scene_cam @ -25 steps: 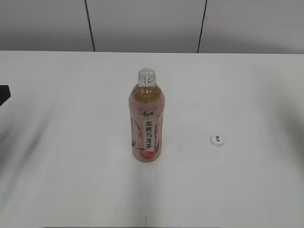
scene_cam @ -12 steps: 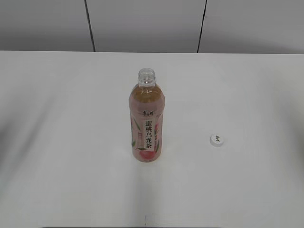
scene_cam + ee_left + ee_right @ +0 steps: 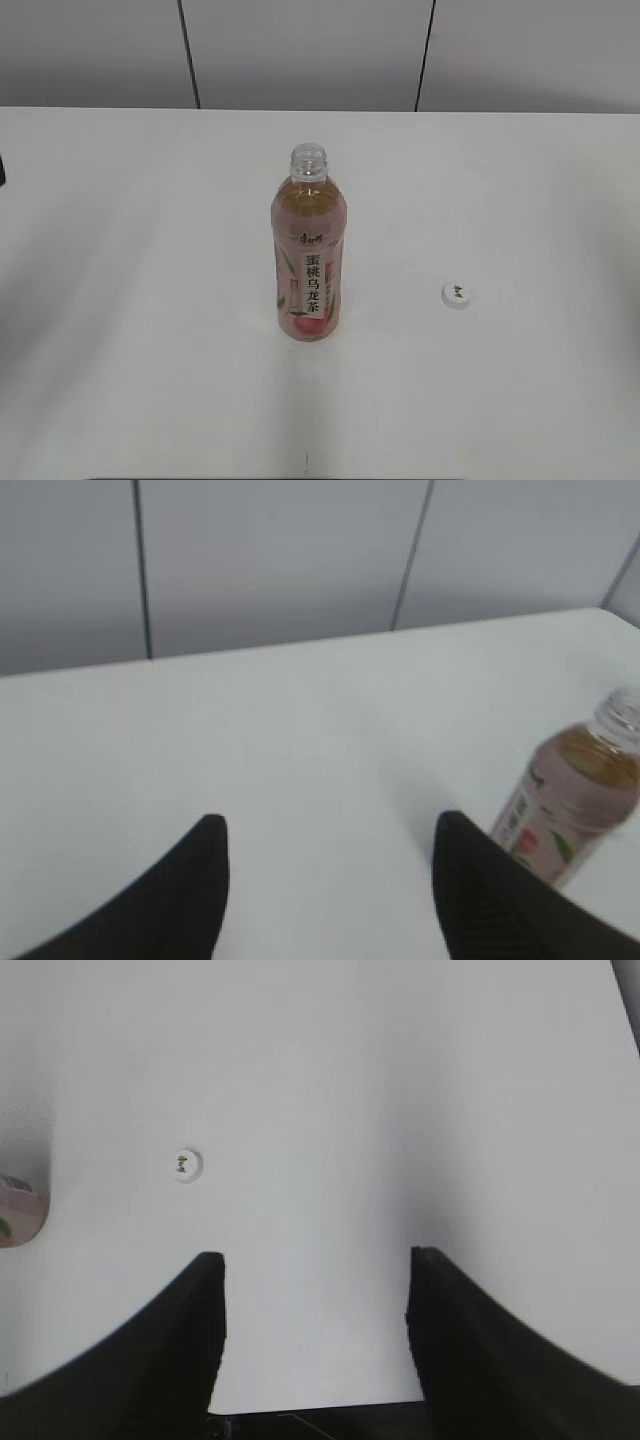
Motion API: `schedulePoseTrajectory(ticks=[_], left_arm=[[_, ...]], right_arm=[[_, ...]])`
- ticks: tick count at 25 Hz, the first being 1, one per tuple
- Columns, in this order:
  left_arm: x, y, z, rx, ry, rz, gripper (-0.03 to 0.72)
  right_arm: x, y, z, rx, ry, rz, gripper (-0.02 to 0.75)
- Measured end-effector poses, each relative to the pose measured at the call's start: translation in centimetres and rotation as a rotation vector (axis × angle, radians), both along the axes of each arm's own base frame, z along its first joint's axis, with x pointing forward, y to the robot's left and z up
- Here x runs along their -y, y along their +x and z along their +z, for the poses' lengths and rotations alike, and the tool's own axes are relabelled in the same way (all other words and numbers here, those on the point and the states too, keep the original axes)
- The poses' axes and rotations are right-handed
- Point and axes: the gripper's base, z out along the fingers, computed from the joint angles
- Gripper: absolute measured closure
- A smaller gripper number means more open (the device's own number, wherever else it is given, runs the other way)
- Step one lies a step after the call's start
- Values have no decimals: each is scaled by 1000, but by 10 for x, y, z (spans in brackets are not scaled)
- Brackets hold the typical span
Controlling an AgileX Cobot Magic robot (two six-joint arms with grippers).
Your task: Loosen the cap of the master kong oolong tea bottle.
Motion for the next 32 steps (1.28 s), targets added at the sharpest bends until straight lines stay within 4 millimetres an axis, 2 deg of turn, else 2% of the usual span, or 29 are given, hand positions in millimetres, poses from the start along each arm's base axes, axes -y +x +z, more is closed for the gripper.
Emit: schedulePoseTrajectory(ticks=[9, 25, 32], left_arm=[[2, 1, -5, -59, -18, -24, 309], [8, -1, -5, -62, -19, -68, 325], [5, 4, 8, 71, -99, -13, 328]], right_arm=[[-2, 0, -10, -34, 30, 6, 300], [-3, 1, -9, -17, 40, 6, 300], [-3, 1, -9, -17, 40, 6, 300]])
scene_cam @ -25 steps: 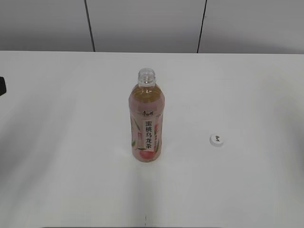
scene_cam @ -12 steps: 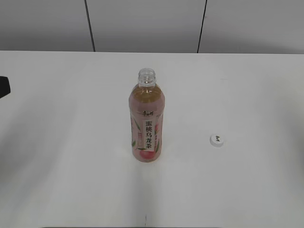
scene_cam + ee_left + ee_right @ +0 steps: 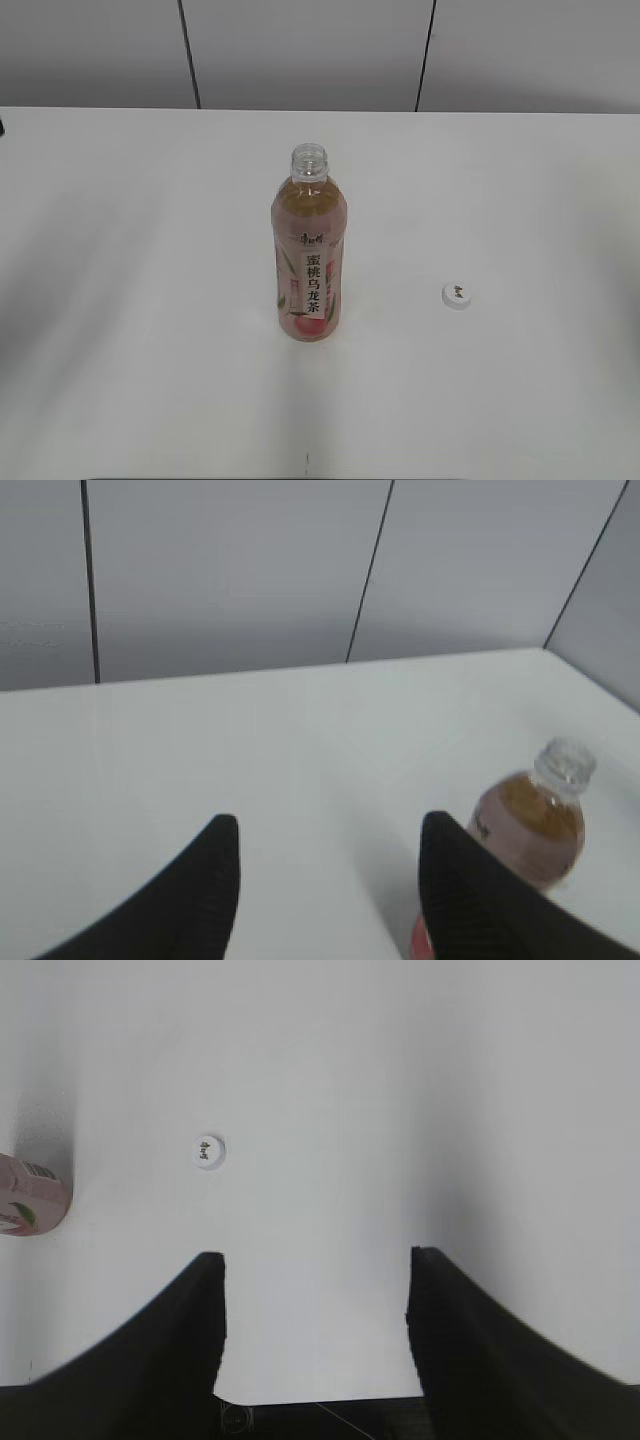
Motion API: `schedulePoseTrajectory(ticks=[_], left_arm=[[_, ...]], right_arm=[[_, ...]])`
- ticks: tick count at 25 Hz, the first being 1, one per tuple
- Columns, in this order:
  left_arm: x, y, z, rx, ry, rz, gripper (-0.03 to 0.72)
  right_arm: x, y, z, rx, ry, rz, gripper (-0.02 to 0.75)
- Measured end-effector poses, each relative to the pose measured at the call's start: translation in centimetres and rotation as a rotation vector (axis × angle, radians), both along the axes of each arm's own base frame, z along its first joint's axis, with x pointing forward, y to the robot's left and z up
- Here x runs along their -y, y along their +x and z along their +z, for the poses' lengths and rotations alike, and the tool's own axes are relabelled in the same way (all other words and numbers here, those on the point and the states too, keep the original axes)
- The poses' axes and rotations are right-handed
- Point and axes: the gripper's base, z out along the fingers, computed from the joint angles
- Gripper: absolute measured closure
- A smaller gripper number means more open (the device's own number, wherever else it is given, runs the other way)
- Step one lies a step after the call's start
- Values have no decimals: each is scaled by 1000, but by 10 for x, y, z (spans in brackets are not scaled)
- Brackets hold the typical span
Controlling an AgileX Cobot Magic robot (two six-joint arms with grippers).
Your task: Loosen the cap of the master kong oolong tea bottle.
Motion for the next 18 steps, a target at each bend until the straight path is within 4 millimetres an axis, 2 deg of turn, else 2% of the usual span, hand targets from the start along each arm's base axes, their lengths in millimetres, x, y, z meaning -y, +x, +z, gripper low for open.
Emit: schedulePoseTrajectory(ticks=[3, 7, 10, 13, 18], left_arm=[[-6, 4, 8, 67, -61, 79, 328], [-19, 9, 9, 93, -36, 251, 328], [-27, 9, 2, -25, -23, 389, 328], [-24, 6, -6, -131, 53, 374, 328], [-16, 1, -15, -284, 67, 334, 328]], right_arm=[[0, 0, 0, 0, 0, 0, 300], [0, 0, 0, 0, 0, 0, 300], [0, 0, 0, 0, 0, 0, 300], [0, 0, 0, 0, 0, 0, 300], [0, 0, 0, 1, 0, 0, 300]])
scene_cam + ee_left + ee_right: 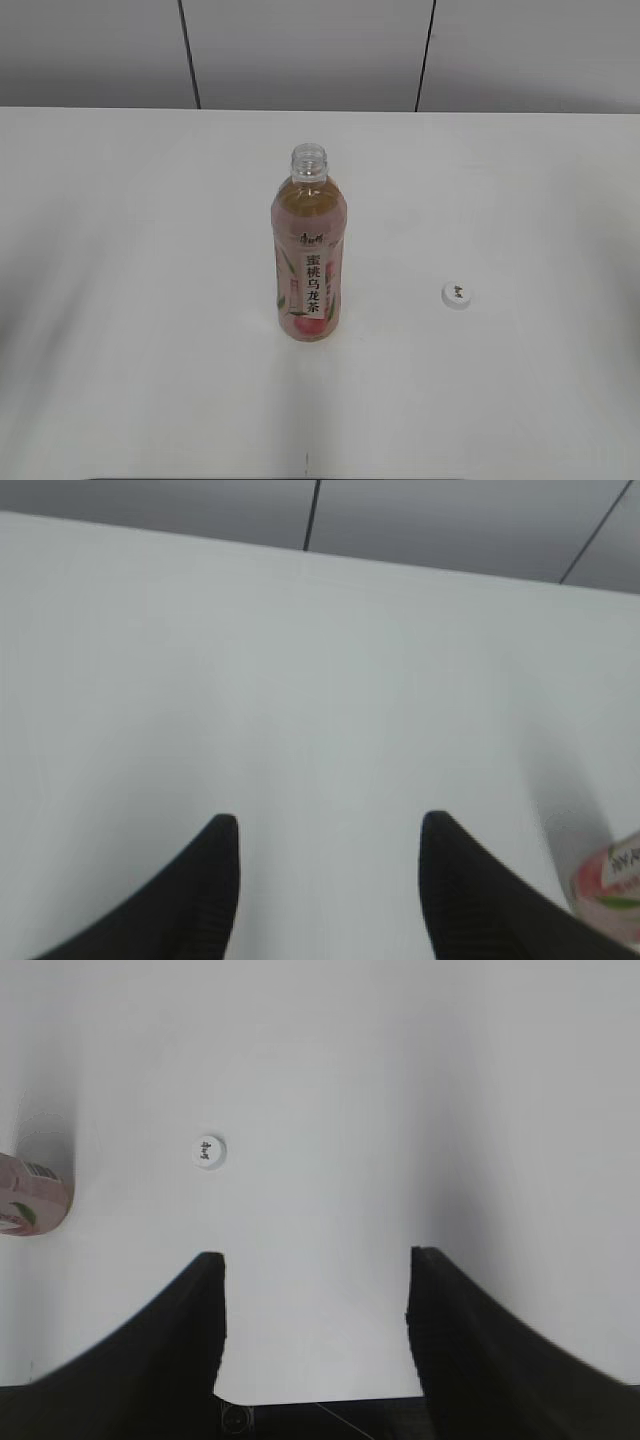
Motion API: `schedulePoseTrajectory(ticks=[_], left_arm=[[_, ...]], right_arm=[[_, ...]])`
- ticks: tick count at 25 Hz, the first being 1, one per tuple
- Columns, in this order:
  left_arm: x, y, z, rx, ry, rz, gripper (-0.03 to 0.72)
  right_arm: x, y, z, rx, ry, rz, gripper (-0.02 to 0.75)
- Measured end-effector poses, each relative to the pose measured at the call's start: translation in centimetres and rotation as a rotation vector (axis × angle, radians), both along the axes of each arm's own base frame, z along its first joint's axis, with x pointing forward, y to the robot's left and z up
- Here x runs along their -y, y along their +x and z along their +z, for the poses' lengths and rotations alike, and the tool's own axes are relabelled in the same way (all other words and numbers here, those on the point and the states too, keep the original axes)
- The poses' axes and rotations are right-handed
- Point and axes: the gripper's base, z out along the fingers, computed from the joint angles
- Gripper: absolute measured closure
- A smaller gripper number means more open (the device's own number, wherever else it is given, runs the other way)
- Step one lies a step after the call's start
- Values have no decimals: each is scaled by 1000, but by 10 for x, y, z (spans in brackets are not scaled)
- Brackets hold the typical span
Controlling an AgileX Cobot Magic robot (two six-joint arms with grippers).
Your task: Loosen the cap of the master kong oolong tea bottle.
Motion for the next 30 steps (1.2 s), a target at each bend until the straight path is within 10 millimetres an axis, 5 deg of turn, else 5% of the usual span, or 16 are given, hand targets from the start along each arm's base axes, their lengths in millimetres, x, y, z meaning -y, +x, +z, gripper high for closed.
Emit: schedulePoseTrajectory(ticks=[14, 26, 30], left_arm=[[12, -7, 43, 5, 140, -153, 328], [-8, -54, 53, 31, 265, -148, 328], [-15, -80, 51, 3, 215, -143, 328]], right_arm=[[0, 1, 0, -3, 0, 0, 300], [-2, 11, 1, 50, 35, -3, 300], [-2, -12, 7, 100, 18, -2, 300]])
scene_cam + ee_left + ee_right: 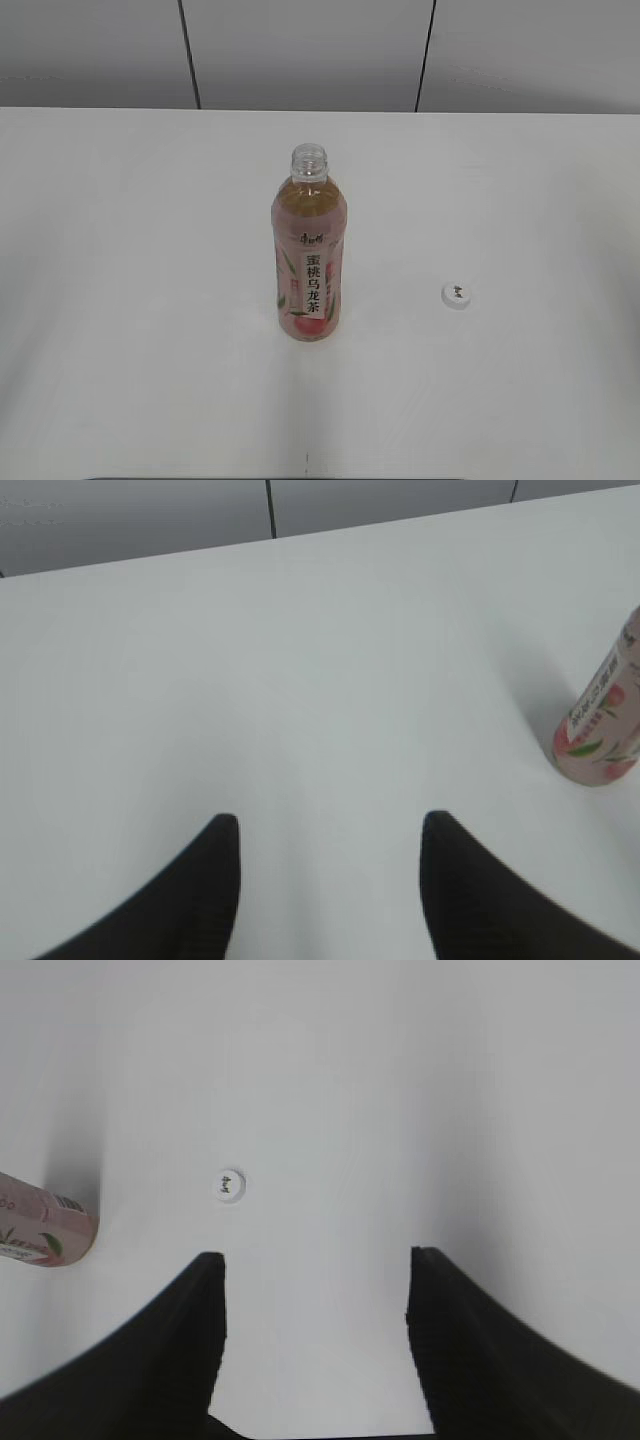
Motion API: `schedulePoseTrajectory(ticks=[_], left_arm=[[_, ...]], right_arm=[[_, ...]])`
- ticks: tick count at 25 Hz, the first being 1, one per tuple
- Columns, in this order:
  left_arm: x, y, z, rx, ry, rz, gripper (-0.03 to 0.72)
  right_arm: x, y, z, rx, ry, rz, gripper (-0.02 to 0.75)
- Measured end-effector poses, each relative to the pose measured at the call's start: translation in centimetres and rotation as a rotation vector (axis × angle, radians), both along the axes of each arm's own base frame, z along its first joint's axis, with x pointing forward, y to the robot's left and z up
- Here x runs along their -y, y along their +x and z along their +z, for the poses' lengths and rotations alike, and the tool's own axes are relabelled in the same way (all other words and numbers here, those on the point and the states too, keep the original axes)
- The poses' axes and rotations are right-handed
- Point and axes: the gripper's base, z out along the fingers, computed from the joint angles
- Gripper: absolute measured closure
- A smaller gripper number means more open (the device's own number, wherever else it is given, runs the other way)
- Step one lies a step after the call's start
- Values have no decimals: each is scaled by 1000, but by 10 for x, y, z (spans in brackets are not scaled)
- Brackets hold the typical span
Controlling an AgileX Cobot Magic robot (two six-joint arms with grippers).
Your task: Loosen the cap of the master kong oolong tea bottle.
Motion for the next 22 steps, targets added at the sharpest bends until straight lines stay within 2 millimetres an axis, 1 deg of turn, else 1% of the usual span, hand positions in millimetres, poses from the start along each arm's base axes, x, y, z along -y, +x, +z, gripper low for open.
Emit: schedulePoseTrajectory(ticks=[3, 7, 10, 13, 16, 19, 22], left_arm=[[-6, -24, -2, 3, -29, 3, 328], [-11, -50, -6, 38, -73, -10, 328], [-15, -62, -9, 48, -62, -20, 329], [-15, -64, -18, 30, -42, -32, 329], [-13, -63, -22, 36, -25, -56, 329], [-11, -63, -22, 56, -9, -98, 330], [-9, -64, -22, 63, 7, -129, 331]], right_arm=[[-1, -18, -3, 33, 4, -10, 300], [-2, -37, -22, 34, 7, -18, 300], [-2, -54, -37, 40, -5, -20, 300], [0, -68, -51, 57, -35, -28, 300], [1, -84, -63, 85, -90, -10, 300], [0, -105, -69, 174, -142, 28, 300], [-1, -121, -80, 248, -164, 36, 300]])
